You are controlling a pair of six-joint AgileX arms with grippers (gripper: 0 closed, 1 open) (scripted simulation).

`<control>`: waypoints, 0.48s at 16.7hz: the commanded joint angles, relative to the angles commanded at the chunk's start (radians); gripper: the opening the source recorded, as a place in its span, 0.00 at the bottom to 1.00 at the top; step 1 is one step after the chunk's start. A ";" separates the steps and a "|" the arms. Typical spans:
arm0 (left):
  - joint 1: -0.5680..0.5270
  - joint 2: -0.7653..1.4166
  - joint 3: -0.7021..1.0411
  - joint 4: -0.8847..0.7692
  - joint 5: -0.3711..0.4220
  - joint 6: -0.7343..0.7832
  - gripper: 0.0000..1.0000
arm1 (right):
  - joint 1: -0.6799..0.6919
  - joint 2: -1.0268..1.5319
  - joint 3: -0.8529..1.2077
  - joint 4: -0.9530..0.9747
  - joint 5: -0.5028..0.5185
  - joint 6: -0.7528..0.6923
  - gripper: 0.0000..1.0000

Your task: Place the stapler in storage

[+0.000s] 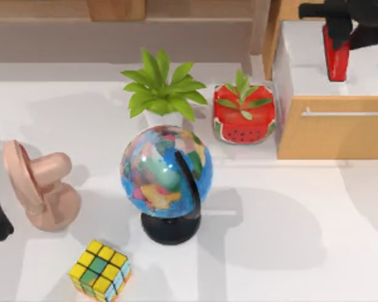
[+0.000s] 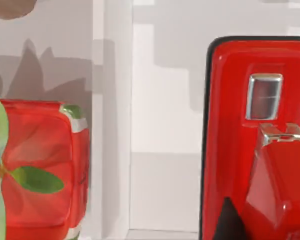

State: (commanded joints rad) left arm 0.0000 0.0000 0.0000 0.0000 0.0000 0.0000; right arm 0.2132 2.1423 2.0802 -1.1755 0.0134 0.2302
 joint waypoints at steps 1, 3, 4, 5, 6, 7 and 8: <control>0.000 0.000 0.000 0.000 0.000 0.000 1.00 | -0.018 0.041 0.022 -0.022 0.007 -0.011 0.00; 0.000 0.000 0.000 0.000 0.000 0.000 1.00 | -0.048 0.118 0.061 -0.065 0.015 -0.031 0.00; 0.000 0.000 0.000 0.000 0.000 0.000 1.00 | -0.060 0.154 0.078 -0.086 0.017 -0.040 0.00; 0.000 0.000 0.000 0.000 0.000 0.000 1.00 | -0.068 0.187 0.094 -0.105 0.017 -0.048 0.00; 0.000 0.000 0.000 0.000 0.000 0.000 1.00 | -0.073 0.216 0.108 -0.123 0.015 -0.056 0.00; 0.000 0.000 0.000 0.000 0.000 0.000 1.00 | -0.076 0.243 0.123 -0.140 0.011 -0.062 0.00; 0.000 0.000 0.000 0.000 0.000 0.000 1.00 | -0.078 0.265 0.136 -0.156 0.007 -0.067 0.00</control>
State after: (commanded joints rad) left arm 0.0000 0.0000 0.0000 0.0000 0.0000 0.0000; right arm 0.1354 2.4074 2.2163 -1.3316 0.0206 0.1634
